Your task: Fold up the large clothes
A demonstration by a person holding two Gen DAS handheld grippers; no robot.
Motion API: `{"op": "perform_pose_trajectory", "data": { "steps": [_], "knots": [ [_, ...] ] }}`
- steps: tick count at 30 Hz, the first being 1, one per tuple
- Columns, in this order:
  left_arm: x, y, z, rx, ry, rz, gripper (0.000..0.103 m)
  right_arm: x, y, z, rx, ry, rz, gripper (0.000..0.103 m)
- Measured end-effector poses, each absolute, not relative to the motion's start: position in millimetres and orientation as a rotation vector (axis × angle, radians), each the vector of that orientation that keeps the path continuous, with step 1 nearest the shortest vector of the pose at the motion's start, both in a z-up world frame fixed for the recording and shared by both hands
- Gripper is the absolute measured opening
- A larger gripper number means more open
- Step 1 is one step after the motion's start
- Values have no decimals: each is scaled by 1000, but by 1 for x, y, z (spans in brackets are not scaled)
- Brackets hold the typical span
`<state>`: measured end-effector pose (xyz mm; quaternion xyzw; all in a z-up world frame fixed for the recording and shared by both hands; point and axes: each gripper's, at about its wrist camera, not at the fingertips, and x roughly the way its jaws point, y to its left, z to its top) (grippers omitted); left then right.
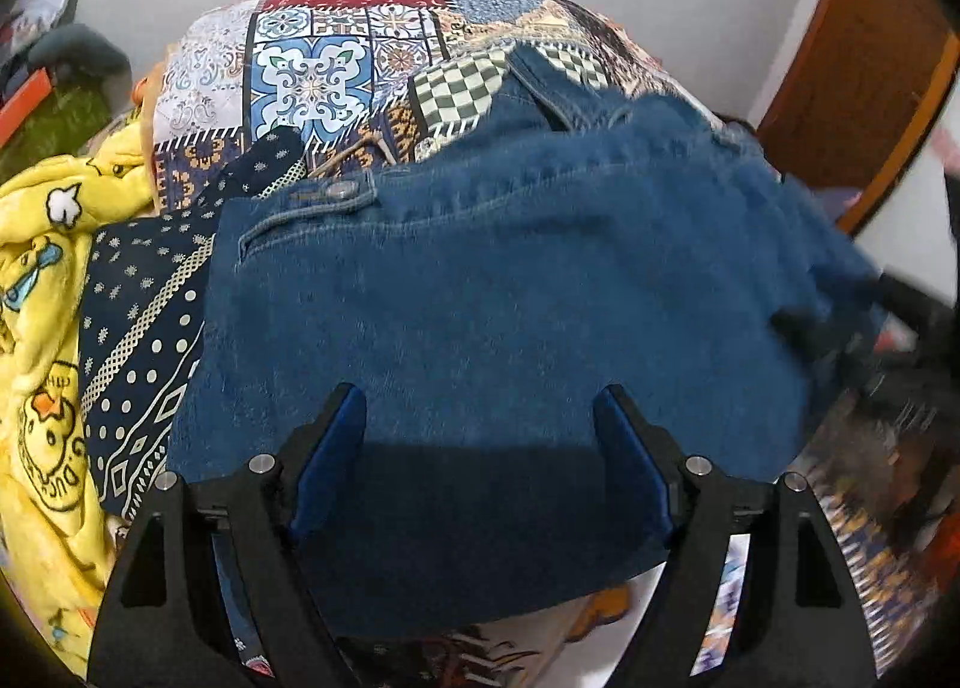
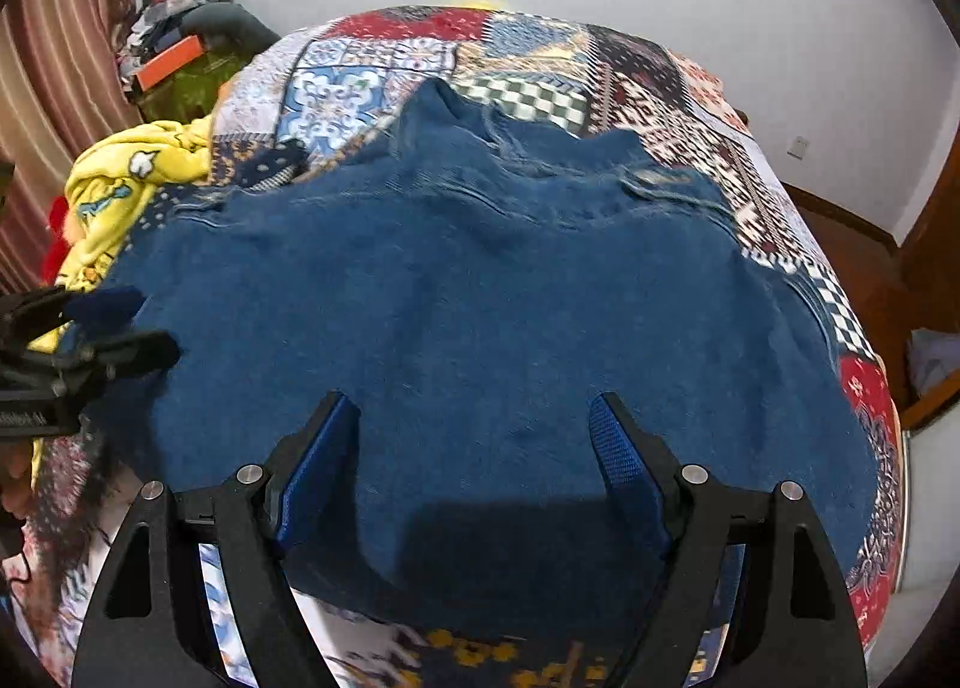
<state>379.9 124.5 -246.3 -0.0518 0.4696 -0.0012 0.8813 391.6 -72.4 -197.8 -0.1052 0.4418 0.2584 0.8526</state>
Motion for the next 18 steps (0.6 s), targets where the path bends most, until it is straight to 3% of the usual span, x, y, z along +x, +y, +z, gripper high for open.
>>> {"op": "perform_pose_trajectory", "data": {
  "steps": [5,8,18],
  "knots": [
    [358,121,-244,-48,938,-30,80,400,-115,-197,-173,946,454,78],
    [343,125,-243,-40,938,17,90,402,-146,-194,-140,940,374,78],
    [289,203,-249,-247,957,261,93,380,-205,-177,-95,960,225,78]
  ]
}}
